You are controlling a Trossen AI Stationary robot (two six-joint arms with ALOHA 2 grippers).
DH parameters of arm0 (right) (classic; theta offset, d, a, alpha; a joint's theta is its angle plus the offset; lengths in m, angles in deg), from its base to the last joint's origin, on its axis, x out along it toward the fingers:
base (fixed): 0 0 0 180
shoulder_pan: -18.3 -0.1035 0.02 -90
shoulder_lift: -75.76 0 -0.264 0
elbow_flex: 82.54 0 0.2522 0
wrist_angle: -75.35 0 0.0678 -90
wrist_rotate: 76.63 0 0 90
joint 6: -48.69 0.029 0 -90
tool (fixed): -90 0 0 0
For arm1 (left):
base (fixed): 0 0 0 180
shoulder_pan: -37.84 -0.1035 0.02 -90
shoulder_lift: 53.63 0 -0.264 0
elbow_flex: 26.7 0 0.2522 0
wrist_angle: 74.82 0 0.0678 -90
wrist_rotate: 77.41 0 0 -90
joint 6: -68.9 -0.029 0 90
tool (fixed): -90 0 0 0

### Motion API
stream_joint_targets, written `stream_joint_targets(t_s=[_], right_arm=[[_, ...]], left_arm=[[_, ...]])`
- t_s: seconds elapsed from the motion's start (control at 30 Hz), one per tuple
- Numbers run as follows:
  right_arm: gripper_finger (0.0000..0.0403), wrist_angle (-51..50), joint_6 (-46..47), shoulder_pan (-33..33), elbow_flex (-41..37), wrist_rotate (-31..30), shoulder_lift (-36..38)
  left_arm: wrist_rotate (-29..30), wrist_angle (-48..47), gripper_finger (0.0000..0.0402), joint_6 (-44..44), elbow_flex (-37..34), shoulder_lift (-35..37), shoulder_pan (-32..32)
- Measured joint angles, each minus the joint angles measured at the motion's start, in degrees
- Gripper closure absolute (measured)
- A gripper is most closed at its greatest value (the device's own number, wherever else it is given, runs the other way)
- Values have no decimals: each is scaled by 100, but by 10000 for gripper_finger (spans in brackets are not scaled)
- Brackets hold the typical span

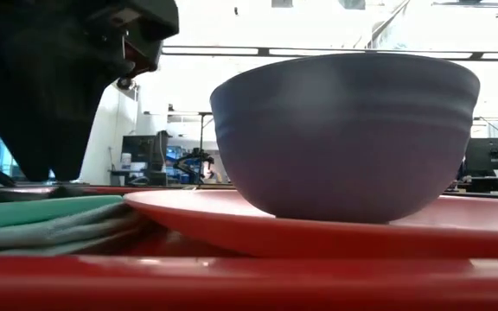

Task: Set up tray
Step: Put the white fork on top of the light blue table napkin to the left side of the black table knife

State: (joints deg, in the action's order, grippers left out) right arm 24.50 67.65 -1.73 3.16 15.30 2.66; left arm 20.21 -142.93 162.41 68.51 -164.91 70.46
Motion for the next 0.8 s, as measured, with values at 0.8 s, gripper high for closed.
stream_joint_targets(t_s=[0.8], right_arm=[[166, 5, 0, 0, -1, -179, 0]], left_arm=[[236, -2516, 291, -254, 2, 1685, -4]])
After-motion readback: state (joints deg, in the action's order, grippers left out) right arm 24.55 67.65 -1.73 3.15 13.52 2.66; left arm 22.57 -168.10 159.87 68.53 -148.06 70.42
